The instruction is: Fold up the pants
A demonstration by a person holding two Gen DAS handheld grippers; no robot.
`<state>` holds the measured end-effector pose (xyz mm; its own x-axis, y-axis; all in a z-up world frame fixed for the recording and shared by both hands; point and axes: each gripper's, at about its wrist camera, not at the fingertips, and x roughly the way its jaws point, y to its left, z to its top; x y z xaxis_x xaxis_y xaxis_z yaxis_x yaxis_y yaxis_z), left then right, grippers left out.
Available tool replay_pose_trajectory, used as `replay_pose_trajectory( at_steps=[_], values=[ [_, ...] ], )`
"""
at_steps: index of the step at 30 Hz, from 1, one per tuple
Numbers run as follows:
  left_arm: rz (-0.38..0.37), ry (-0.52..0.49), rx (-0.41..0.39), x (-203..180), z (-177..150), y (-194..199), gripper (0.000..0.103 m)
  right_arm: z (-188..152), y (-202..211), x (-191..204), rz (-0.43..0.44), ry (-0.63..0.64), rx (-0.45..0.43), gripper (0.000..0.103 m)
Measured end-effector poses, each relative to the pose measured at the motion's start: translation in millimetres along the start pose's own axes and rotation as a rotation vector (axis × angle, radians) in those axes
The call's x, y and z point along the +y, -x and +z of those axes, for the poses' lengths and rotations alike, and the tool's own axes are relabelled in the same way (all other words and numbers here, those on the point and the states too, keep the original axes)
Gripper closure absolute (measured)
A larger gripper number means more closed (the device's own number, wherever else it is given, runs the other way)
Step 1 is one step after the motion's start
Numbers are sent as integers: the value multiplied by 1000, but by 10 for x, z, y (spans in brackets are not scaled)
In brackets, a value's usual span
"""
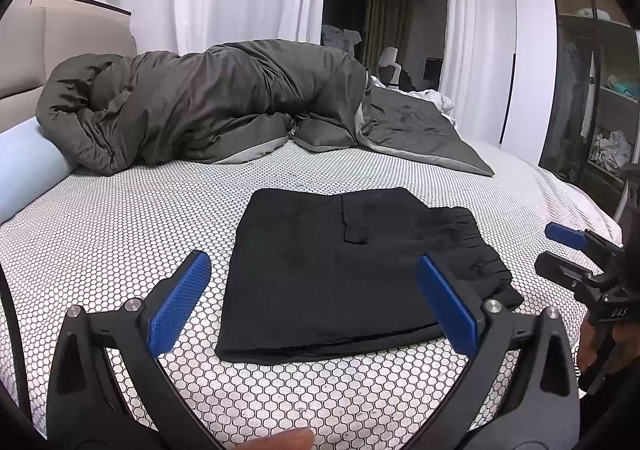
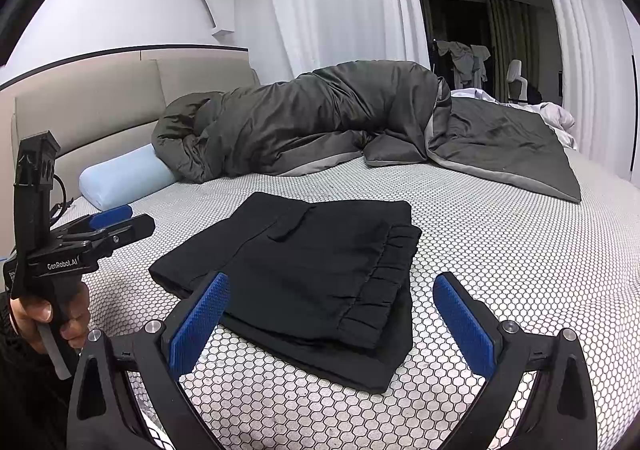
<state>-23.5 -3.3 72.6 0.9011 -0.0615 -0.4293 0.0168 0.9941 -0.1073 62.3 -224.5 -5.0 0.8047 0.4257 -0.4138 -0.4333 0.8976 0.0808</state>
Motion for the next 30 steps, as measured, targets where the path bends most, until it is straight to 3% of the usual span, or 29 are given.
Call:
replay_pose_trajectory(
  at_steps=[30],
  values=[
    [10,5,-7,-15,8,13,1,7,-24,28,8,14,17,0]
  ],
)
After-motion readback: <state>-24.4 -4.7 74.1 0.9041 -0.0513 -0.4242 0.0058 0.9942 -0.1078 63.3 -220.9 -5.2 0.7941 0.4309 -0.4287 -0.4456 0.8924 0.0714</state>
